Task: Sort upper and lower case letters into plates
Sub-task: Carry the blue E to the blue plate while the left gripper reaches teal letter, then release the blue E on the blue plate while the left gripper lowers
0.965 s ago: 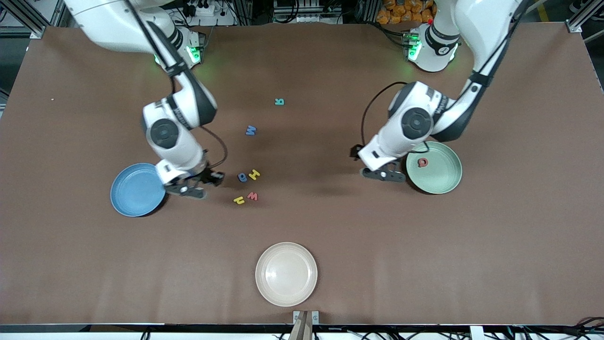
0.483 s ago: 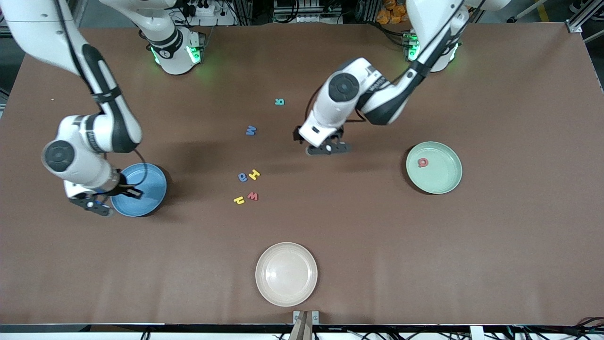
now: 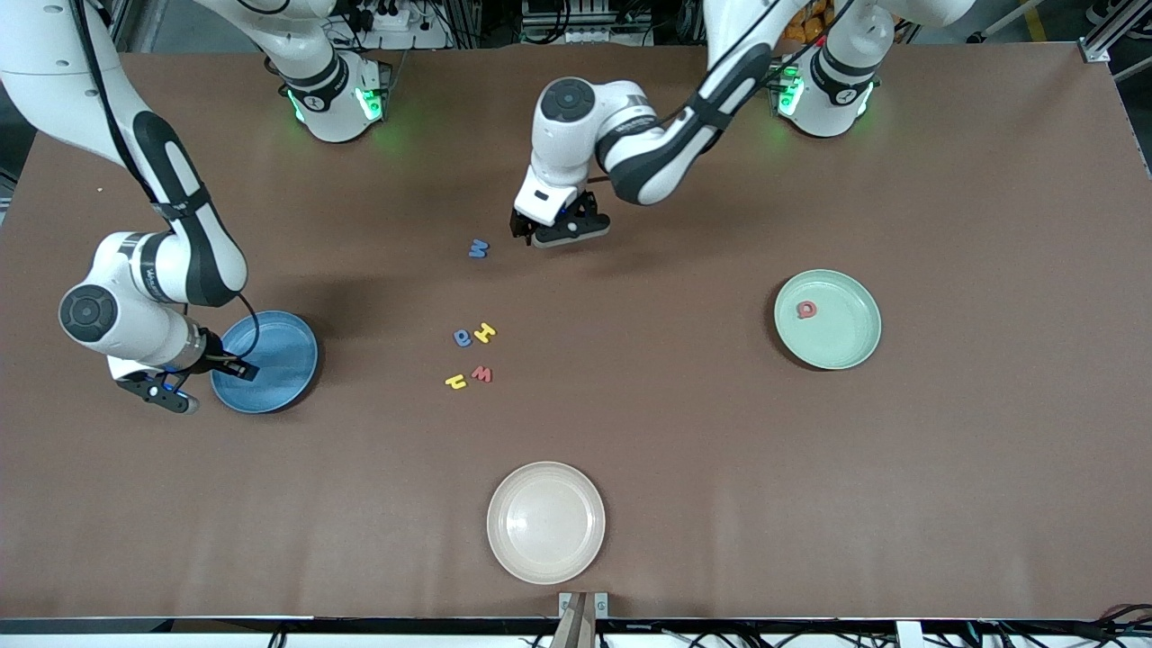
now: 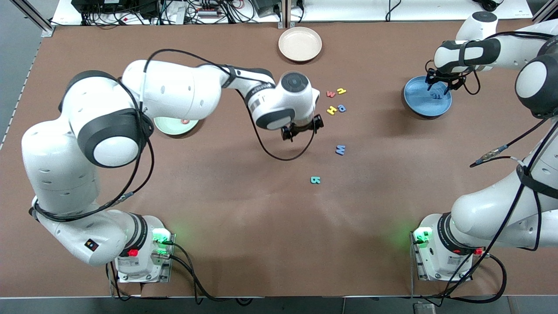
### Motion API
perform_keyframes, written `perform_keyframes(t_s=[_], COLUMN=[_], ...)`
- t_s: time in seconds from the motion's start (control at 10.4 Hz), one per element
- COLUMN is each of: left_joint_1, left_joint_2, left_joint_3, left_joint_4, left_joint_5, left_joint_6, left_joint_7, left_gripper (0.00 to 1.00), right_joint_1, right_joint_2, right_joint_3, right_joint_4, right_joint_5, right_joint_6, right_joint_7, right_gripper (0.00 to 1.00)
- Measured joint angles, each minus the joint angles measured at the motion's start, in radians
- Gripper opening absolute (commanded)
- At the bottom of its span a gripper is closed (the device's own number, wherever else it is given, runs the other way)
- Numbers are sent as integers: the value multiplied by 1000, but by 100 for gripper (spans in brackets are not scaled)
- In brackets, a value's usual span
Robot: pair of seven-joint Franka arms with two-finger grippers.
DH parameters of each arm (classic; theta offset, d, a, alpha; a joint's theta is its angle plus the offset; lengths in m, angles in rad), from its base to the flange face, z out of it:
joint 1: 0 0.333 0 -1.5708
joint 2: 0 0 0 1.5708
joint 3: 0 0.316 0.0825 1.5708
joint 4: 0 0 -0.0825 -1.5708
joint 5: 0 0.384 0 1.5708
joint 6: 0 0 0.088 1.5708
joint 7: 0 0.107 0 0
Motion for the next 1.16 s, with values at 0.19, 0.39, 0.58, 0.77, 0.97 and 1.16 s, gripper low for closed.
perform_keyframes(t_s=[0.19,0.39,0.58,0.77,0.97,1.16], left_joint_1=[-36,-90,-119,-118,-117,-117], left_joint_2=[30,52,83,118,122,122], left_joint_3=[1,2,9,15,17,15], left_joint_4=[30,75,81,81,83,92], left_joint_5=[10,11,67,107,107,102], left_joint_6=[6,6,-2,-44,-77,-85], left_joint_7=[-75,-110,-92,55,180,212], left_gripper=[100,100,100,100,100,100], right_joint_1=[7,14,14,14,16,18], right_joint_2=[1,10,33,46,45,40], right_joint_3=[5,5,5,5,6,8], right_joint_4=[2,3,15,22,26,41], right_joint_5=[0,0,0,0,4,50], right_joint_6=[-4,-5,-6,-8,-16,-75], right_joint_7=[0,0,1,7,15,17], right_gripper=[100,100,100,100,100,100])
